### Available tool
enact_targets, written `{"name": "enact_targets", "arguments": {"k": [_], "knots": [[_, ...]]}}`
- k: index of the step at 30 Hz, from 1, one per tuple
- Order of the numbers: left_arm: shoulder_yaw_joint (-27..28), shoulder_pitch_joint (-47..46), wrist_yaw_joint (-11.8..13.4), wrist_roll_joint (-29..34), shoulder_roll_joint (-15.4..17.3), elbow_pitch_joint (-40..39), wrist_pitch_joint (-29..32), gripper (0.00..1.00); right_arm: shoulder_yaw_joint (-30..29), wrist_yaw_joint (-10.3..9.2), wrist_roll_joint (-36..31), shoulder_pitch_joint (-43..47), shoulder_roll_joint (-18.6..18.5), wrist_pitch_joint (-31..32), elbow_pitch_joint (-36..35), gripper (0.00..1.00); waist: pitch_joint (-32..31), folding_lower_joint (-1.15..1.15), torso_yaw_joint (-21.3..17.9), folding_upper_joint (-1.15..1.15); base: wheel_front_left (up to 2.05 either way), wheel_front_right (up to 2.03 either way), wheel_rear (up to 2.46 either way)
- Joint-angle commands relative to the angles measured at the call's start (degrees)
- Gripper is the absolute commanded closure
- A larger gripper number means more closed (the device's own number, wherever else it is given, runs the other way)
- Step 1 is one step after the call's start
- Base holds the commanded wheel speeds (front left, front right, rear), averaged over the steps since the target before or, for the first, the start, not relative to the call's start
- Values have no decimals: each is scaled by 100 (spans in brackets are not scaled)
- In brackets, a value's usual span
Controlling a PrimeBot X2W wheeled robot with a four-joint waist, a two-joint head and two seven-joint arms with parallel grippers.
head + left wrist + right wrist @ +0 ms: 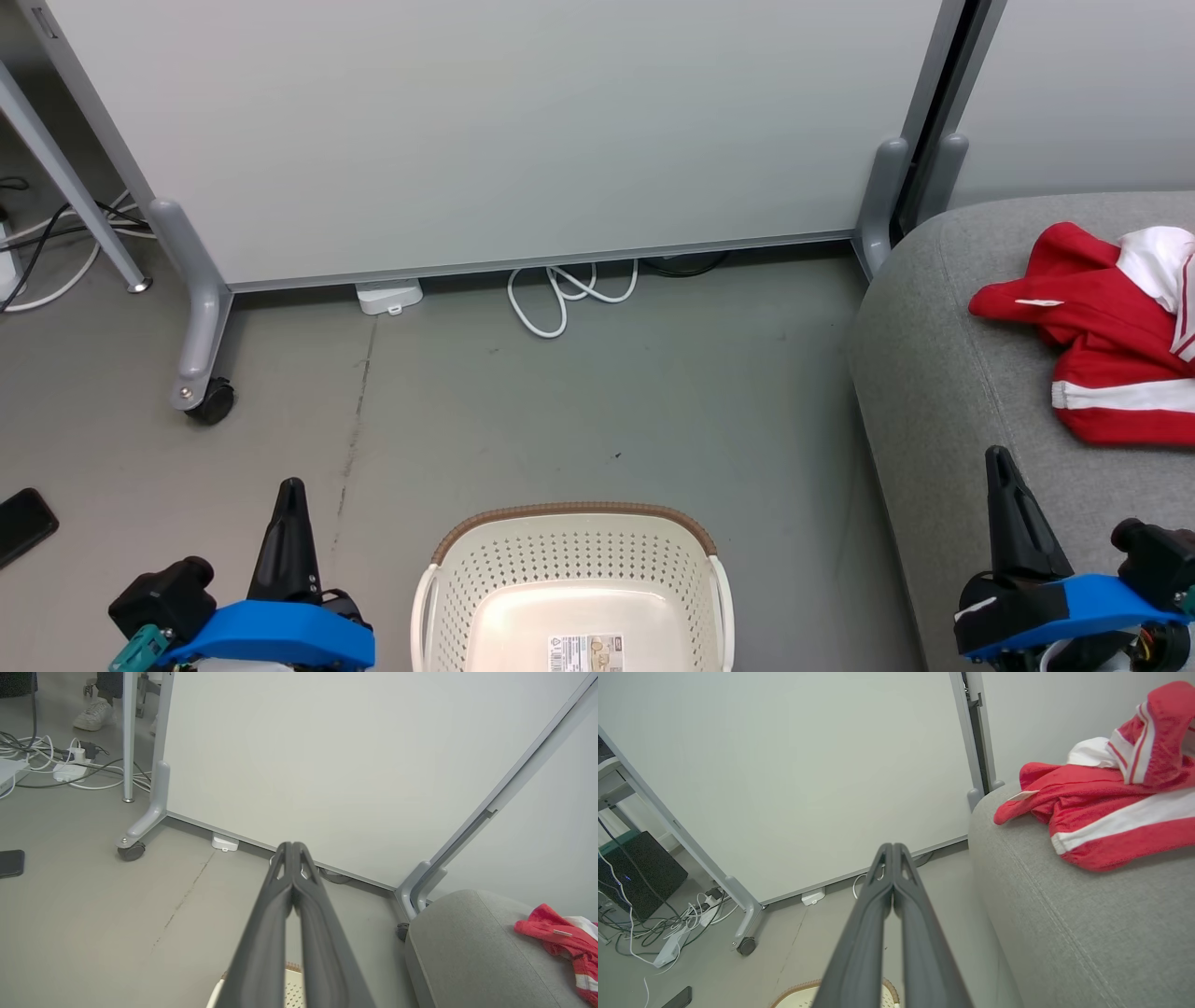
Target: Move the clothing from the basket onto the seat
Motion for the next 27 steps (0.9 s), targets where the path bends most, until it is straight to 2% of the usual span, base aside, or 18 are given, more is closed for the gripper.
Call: {"name": "enact_targets", "arguments": {"k": [1,27], "knots": [[33,-176,-29,-213,15,-117,52,100,-2,0,250,-119,-23,46,-98,100,-1,0,-3,0,0,0,0],[216,-291,-69,-2415,18,-217,602,100,-24,1,2607,-227,-30,599,-56,100,-30,0,-66,0,0,0,0]]}}
